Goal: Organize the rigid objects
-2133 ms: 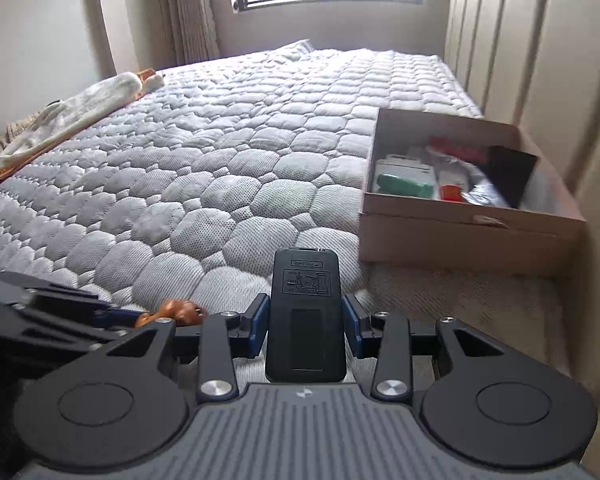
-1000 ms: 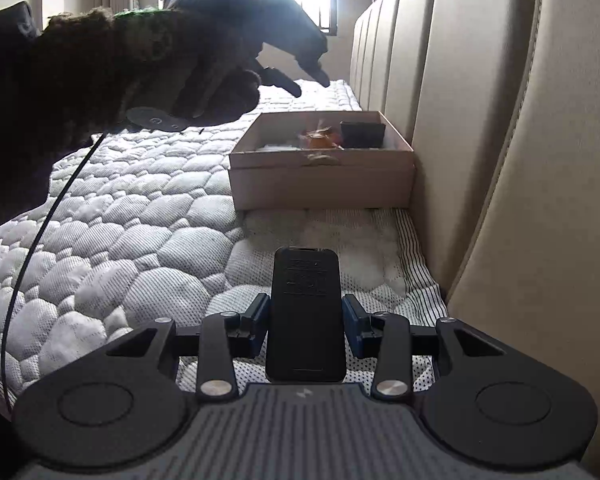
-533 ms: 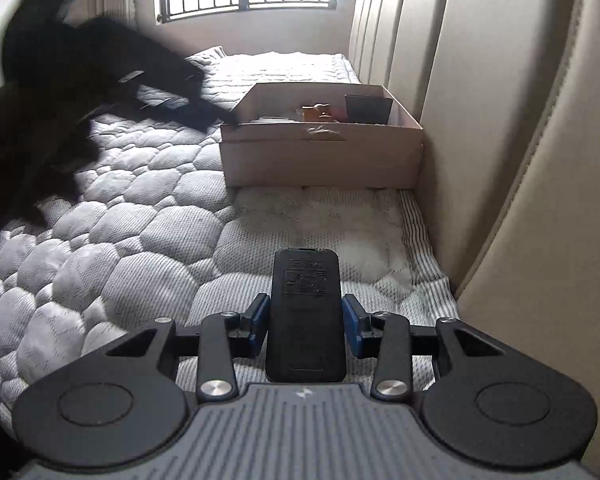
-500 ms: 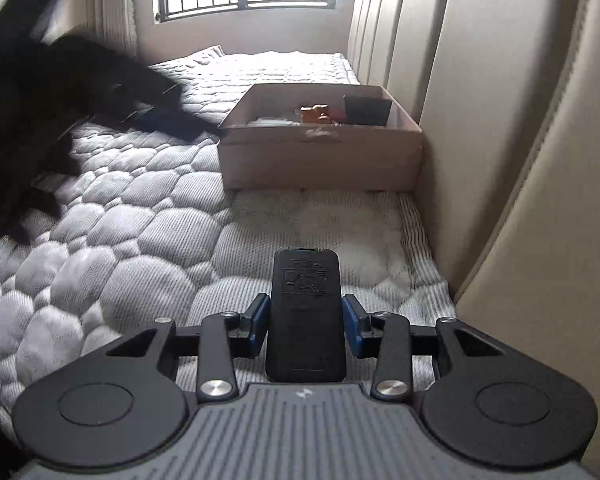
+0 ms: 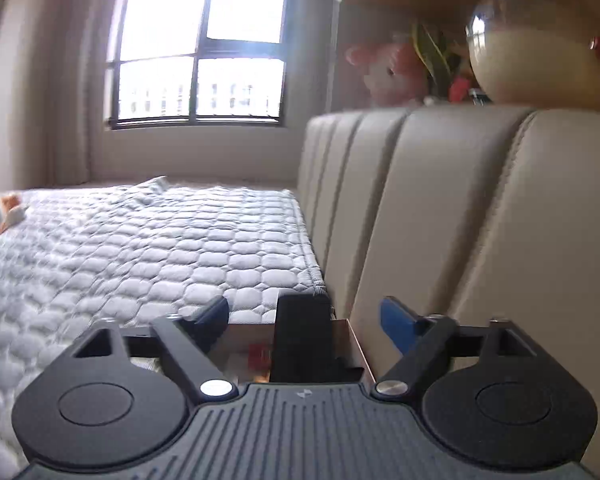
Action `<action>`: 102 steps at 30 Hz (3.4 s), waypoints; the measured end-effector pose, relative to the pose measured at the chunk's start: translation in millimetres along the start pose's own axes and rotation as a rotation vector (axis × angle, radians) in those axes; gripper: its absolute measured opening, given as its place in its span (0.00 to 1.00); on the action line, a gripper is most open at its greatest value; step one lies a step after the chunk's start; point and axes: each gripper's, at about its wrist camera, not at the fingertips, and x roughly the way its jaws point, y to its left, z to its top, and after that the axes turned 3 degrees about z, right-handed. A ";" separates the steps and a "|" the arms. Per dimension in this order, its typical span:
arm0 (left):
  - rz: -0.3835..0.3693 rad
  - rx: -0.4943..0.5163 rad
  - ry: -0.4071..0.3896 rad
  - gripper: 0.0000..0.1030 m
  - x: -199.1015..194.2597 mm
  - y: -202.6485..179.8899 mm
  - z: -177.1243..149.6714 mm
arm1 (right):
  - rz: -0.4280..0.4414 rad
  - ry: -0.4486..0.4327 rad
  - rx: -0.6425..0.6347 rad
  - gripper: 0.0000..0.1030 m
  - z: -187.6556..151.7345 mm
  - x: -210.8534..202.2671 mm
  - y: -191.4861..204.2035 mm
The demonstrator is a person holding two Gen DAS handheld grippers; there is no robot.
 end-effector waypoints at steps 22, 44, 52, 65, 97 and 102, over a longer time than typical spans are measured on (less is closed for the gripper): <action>0.127 0.073 -0.122 0.35 31.3 -82.6 -44.4 | 0.101 0.336 0.012 0.82 -180.5 -25.4 -30.1; 0.208 0.153 -0.115 0.35 48.3 -92.5 -52.6 | 0.020 0.250 -0.027 0.95 -206.6 -23.6 -17.0; 0.203 0.141 -0.120 0.36 47.3 -90.7 -52.6 | 0.027 0.240 -0.033 0.96 -207.9 -24.4 -15.8; 0.215 0.155 -0.120 0.35 46.6 -92.5 -53.3 | 0.020 0.232 -0.037 0.97 -210.0 -25.5 -14.9; 0.219 0.160 -0.119 0.34 46.2 -93.0 -53.4 | 0.020 0.232 -0.037 0.97 -210.3 -25.7 -14.9; 0.206 0.145 -0.119 0.34 45.8 -91.6 -53.2 | 0.020 0.232 -0.037 0.97 -210.4 -25.7 -14.9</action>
